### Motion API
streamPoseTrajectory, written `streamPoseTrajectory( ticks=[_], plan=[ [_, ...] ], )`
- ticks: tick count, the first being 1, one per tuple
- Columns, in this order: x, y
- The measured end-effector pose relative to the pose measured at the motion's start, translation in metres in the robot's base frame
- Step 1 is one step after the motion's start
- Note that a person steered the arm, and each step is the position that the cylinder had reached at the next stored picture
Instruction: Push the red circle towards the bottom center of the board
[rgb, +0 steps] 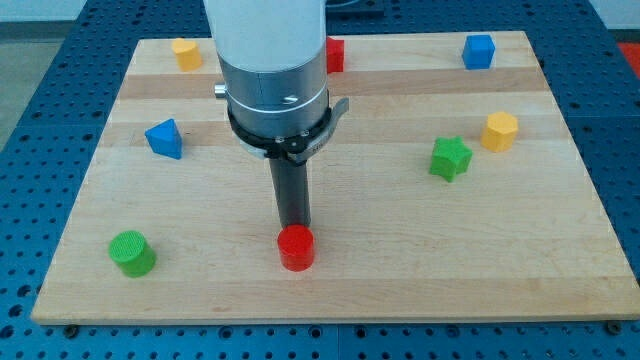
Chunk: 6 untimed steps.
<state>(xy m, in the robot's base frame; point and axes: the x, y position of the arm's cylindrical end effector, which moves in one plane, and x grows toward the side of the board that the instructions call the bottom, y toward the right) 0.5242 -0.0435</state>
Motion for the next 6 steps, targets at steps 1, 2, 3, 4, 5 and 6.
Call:
streamPoseTrajectory(
  ticks=[1,2,3,4,5,6],
  plan=[
    [0.000,0.000],
    [0.000,0.000],
    [0.000,0.000],
    [0.000,0.000],
    [0.000,0.000],
    [-0.011,-0.001]
  ],
)
